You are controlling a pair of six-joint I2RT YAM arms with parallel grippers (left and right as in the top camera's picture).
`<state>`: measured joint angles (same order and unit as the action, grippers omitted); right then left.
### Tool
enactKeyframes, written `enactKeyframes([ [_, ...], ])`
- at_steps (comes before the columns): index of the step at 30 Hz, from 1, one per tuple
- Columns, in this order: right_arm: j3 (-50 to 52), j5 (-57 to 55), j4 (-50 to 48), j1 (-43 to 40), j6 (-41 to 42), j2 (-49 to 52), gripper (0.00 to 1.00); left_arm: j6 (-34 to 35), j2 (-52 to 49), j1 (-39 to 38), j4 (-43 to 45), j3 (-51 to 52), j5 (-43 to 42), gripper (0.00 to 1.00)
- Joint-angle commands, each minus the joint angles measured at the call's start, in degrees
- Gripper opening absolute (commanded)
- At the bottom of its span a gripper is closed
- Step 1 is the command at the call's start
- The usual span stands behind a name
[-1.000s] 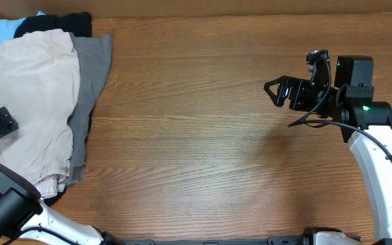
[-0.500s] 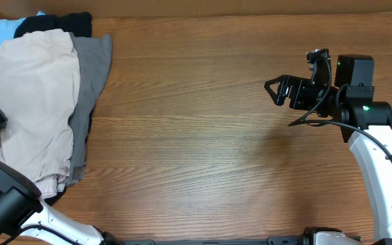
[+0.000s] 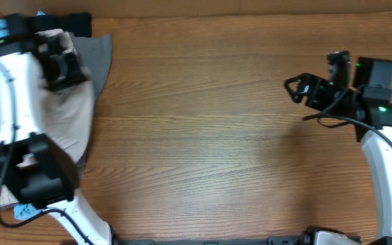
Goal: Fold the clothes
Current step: 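Drag the beige shorts with the left gripper to the table center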
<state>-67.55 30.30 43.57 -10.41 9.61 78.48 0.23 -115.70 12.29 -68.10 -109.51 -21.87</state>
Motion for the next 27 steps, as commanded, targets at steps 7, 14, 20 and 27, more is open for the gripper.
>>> enactKeyframes([
  [7, -4.96, 1.55, 5.46, -12.66, -0.68, -6.23, 0.86, 2.14, -1.44, -30.56, 17.35, -1.66, -3.32, 0.04],
  [14, -4.96, 1.53, 7.21, -16.50, -1.92, -6.58, 0.87, 2.14, -9.16, -46.80, 32.74, -1.66, 0.87, 0.10],
  [20, -4.96, 0.90, 7.08, -17.07, -2.58, -6.58, 0.90, 1.40, -14.49, -52.46, 37.33, -1.66, 0.92, 0.72],
  [27, -4.96, 0.42, 6.78, -17.94, -2.60, -6.58, 0.92, 1.97, -11.39, -50.29, 32.39, -6.14, 0.87, 1.00],
])
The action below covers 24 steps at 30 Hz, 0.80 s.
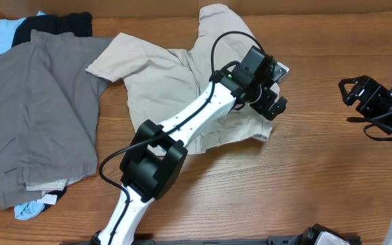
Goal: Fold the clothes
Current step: 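Drag the beige shorts with the left gripper to the table center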
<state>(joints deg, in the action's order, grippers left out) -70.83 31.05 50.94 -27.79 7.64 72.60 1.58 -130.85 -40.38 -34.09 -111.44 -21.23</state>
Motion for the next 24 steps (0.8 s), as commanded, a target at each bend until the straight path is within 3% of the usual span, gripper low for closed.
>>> enactKeyframes([
  [1, -1.68, -0.31, -0.68, -0.57, -0.63, -0.70, 0.93, 0.90, 4.63, 3.41, -3.41, -5.86, 0.22, 1.00],
  [7, -1.68, 1.44, 0.48, 1.73, -3.32, -0.57, 0.90, 1.68, 10.71, 11.63, -15.58, -16.87, 0.26, 1.00],
  [11, -1.55, -5.03, 4.28, 8.28, -3.61, 1.07, 0.90, 2.97, 14.16, 18.03, -23.34, -20.92, -0.07, 1.00],
  [18, -1.51, -7.17, 10.16, 19.69, -0.33, 10.88, 0.89, -1.99, 14.88, 24.46, -43.58, -20.76, -1.88, 1.00],
  [24, -1.14, -5.07, 10.91, 27.41, 3.13, 20.63, 0.84, -3.08, 14.21, 25.20, -56.72, -16.46, 7.26, 0.98],
])
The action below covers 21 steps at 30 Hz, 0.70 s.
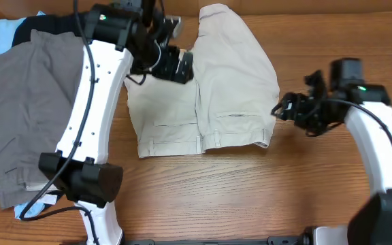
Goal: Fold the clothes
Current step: 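Drag the beige shorts with the left gripper to the table center, then grasp the beige shorts waistband corners with both grippers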
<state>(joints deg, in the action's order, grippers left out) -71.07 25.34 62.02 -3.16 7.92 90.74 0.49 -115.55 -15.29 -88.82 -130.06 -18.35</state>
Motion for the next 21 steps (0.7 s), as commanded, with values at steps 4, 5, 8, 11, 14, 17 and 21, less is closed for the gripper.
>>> enactKeyframes([
  [4, 2.01, 0.61, -3.17, 5.11, 7.23, 5.20, 0.83, -0.70, -1.01, 0.66, -5.16, 6.69, 4.35, 0.95],
  [5, 3.41, 0.66, -4.50, 5.29, 8.07, 5.25, 0.84, -0.04, -1.01, 0.83, -5.46, 7.91, 4.35, 0.94],
  [8, 8.24, 0.66, -8.90, 5.40, 10.05, 5.25, 0.83, 0.85, -0.79, 1.03, -5.60, 12.22, 4.39, 0.92],
  [11, 13.09, 1.36, -14.62, 5.40, 10.16, 5.25, 0.83, 1.77, -0.35, 1.01, -4.76, 17.29, 5.44, 0.92],
  [14, 15.76, 2.58, -19.58, 5.40, 10.14, 5.25, 0.83, 4.02, 0.85, 0.85, -2.25, 22.80, 7.06, 0.92],
  [17, 16.26, 3.02, -22.40, 5.40, 10.12, 5.29, 0.81, 7.13, 3.48, 1.09, 1.25, 28.68, 8.61, 0.92],
  [21, 16.26, 3.02, -24.52, 5.40, 9.88, 5.29, 0.72, 11.61, 9.07, 1.79, 5.62, 37.83, 10.93, 0.92],
])
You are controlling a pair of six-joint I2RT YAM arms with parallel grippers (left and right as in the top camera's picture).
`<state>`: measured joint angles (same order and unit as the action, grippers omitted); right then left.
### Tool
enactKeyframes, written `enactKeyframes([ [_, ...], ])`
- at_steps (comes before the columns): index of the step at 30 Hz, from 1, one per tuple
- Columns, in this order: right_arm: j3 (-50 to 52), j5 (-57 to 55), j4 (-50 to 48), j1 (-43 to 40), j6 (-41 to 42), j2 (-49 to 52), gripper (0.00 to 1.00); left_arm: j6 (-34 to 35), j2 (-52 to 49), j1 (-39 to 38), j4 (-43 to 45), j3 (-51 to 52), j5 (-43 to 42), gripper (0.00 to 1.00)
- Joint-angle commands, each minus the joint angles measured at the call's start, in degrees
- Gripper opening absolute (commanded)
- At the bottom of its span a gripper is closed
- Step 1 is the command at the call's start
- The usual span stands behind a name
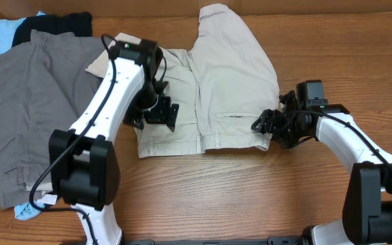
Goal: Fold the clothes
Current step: 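Grasp the beige shorts waistband corners with both grippers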
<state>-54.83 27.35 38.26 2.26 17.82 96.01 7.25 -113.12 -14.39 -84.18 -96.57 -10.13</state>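
Note:
Beige shorts lie spread flat in the middle of the table, waistband toward the near edge and legs pointing away. My left gripper points down onto the left half of the shorts, close to the waistband, and its fingers look spread apart. My right gripper is low at the right-hand waistband corner of the shorts. Its fingers appear open at the cloth's edge, with no cloth lifted.
A pile of other clothes lies at the left: grey shorts on top, a black garment and a light blue one beneath. The left arm crosses between the pile and the beige shorts.
My left gripper came down from the far left leg of the beige shorts to the left side near the waistband. The right gripper moved in from beside the shorts to their right waistband corner.
At first the left gripper was over the pile at the left and the table middle was bare. Then the beige shorts lay crumpled in the middle under the left gripper. Later they were spread flat, and now both grippers sit at their sides.

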Motion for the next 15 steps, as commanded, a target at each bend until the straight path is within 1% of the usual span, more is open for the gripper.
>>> enactKeyframes([
  [1, 0.02, 0.98, -1.09, -0.02, -0.02, 0.02, 0.72, 5.90, 8.22, 0.87, 2.38, 7.04, 2.73, 0.92],
  [3, 0.02, 1.01, -1.70, -0.02, -0.04, 0.02, 0.72, 8.37, 11.19, 0.87, 5.35, 12.33, 3.80, 0.93],
  [6, 0.02, 1.01, -1.99, -0.02, -0.22, 0.02, 0.73, 13.05, 14.60, 1.33, 10.32, 19.21, 7.80, 0.96],
  [8, 0.02, 0.98, -2.03, -0.02, -0.35, 0.02, 0.73, 14.91, 15.41, 2.10, 12.76, 22.18, 9.29, 0.96],
  [10, 0.02, 1.01, -2.03, -0.02, -1.36, 0.02, 0.73, 16.06, 15.34, 3.04, 15.06, 24.61, 10.75, 1.00],
  [13, 0.02, 0.94, -2.16, -0.02, -1.51, 0.02, 0.73, 16.68, 15.04, 4.76, 20.68, 29.11, 11.61, 1.00],
  [15, 0.02, 0.96, -2.38, -0.02, -1.51, 0.02, 0.72, 17.25, 14.97, 5.64, 24.35, 31.52, 10.60, 1.00],
])
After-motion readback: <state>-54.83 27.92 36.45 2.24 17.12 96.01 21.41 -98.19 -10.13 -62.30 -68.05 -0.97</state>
